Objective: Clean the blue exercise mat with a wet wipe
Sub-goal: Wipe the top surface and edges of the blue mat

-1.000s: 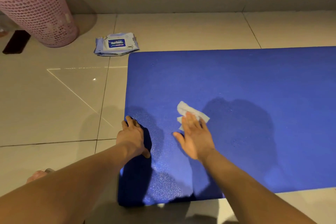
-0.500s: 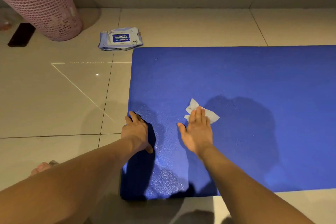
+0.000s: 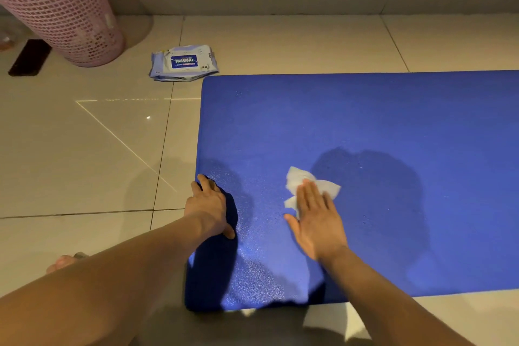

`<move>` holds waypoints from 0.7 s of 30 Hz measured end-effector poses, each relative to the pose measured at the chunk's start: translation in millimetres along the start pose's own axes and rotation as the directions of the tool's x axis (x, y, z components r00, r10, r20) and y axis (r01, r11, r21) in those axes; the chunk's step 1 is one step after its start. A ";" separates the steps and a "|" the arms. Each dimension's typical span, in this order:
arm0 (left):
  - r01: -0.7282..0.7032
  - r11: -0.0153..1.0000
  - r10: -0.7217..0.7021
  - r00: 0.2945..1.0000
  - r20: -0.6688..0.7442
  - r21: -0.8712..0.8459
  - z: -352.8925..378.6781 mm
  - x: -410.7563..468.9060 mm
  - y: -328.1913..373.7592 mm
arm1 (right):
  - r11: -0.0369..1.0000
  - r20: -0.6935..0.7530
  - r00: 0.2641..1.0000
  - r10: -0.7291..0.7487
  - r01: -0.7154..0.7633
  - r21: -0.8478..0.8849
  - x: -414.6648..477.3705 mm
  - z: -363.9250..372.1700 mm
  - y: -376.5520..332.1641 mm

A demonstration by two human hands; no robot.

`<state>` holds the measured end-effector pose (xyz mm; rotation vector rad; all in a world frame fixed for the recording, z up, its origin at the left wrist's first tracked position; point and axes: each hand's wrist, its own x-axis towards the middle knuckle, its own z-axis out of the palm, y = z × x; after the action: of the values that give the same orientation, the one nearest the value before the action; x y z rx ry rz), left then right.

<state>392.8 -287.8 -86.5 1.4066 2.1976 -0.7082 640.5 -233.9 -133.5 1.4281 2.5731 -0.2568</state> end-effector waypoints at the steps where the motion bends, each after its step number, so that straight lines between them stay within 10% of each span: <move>1: 0.000 1.000 0.000 1.000 -0.001 -0.003 0.3 0.3 -0.3 | 0.998 0.004 0.998 0.065 -0.065 0.014 -3.5 -1.6 7.2; 6: -0.009 1.000 0.009 1.000 0.007 -0.001 0.7 2.0 -1.0 | 0.926 0.090 0.940 0.330 -0.341 0.163 7.4 -15.1 -32.4; 16: -0.035 0.999 0.035 0.999 0.027 0.007 3.3 5.5 -6.0 | 0.980 0.128 0.974 -0.189 0.196 -0.047 -20.7 -4.2 -75.1; 21: -0.030 1.000 0.030 0.999 0.033 0.005 2.1 5.5 -3.9 | 0.998 0.123 0.992 0.036 -0.030 -0.054 -19.6 -19.1 17.5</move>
<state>387.2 -286.6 -90.7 1.4173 2.1461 -0.7219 664.1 -236.2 -111.3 1.3894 2.4374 -0.2629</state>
